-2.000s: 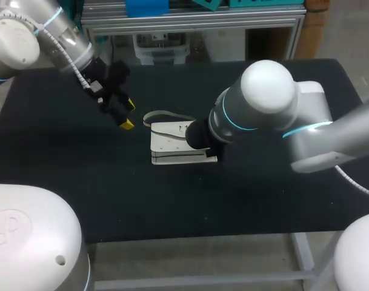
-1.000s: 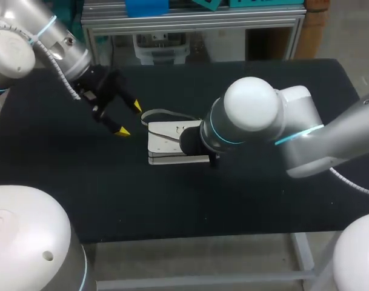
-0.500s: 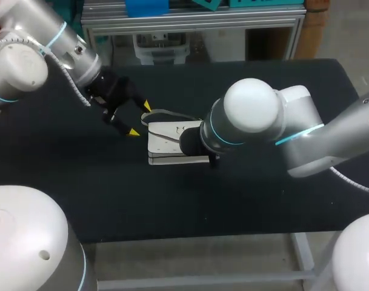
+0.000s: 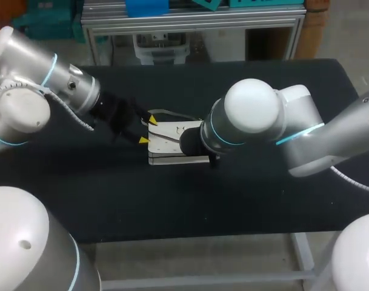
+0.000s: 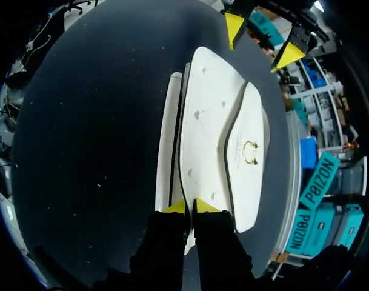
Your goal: Pick up the bag, open it, inspect its contents, close it, and place it on the opposite side
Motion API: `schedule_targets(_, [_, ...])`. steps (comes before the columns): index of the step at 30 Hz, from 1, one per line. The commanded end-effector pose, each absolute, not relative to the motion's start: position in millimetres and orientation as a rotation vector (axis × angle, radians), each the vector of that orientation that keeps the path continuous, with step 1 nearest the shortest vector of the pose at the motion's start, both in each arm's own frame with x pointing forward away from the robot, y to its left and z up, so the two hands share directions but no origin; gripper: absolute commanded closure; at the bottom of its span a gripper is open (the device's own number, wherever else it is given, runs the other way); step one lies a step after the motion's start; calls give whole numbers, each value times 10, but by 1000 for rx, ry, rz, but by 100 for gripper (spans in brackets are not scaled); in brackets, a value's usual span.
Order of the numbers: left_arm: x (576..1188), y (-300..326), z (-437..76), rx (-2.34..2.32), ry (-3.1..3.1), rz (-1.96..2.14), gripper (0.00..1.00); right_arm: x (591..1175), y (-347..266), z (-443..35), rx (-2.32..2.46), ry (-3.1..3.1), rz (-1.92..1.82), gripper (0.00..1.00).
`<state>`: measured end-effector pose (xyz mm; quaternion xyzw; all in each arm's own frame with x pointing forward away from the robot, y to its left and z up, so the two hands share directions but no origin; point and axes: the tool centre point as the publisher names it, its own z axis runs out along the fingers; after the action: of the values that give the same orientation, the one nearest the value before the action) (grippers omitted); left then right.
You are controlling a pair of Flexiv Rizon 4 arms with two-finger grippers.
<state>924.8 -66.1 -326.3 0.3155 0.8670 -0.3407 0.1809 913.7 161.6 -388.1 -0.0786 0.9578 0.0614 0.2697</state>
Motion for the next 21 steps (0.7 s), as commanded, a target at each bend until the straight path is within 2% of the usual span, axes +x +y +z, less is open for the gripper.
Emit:
schedule_targets(1, [9270, -779, -3359, 864, 2367, -976, 33, 9123, 1627, -3934, -210, 2577, 165, 100])
schedule_targets(6, [9342, -872, -3409, 885, 2353, -977, 44, 9123, 1627, -3934, -210, 2577, 165, 100])
schedule_targets(8, [9355, -896, -3429, 904, 2352, -984, 52, 9123, 1627, -3934, -210, 2577, 165, 100])
schedule_targets(18, [9387, -1008, -3529, 953, 2332, -927, 53, 9123, 1627, -3934, -210, 2577, 165, 100])
schedule_targets(21, [9466, -1034, -3542, 952, 2324, -926, 58, 9123, 1627, -3934, -210, 2577, 165, 100])
